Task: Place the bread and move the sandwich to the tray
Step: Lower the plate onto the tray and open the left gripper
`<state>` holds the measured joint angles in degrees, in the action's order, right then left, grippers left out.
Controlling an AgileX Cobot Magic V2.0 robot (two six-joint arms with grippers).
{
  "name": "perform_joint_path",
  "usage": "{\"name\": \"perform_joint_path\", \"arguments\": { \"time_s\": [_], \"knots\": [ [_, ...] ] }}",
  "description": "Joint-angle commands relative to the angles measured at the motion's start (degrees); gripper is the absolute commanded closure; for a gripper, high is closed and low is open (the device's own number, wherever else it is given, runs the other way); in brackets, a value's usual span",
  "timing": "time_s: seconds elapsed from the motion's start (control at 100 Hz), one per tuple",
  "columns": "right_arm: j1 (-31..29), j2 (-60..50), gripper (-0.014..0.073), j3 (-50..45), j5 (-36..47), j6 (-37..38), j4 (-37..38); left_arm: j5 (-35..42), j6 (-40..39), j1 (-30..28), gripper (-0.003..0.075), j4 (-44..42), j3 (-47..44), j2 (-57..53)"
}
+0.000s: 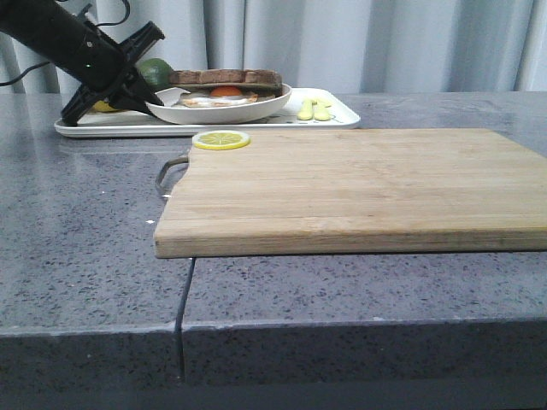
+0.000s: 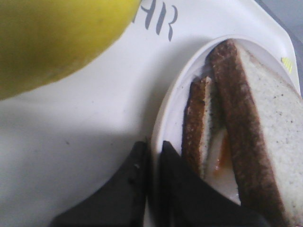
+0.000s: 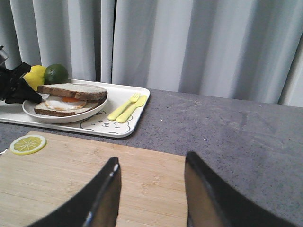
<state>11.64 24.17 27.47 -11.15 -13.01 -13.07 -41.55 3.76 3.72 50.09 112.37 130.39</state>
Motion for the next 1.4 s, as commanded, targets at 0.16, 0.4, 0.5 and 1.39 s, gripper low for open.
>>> {"name": "perform_joint_path", "arguments": {
  "time_s": [0.16,0.4,0.5,1.39],
  "knots": [
    [-0.23,0.12,0.0259,1.49,4.27,-0.07,-0.16,2.23,-0.09,0.25,0.0737,3.67,2.18,-3.88],
    [-0.23,0.12,0.0259,1.49,4.27,-0.07,-0.16,2.47,1.07,0.25,0.0638,3.67,2.18,-3.88],
    [-0.23,0.12,0.0259,1.49,4.32,-0.07,-0.16,2.47,1.23,0.04,0.0575,3.67,2.18,-3.88],
    [-0.23,0.12,0.0259,1.49,4.32,-0.07,-0.16,1.42,2.86,-0.31,0.0466,1.86,6.64,-3.88]
  ]
}}
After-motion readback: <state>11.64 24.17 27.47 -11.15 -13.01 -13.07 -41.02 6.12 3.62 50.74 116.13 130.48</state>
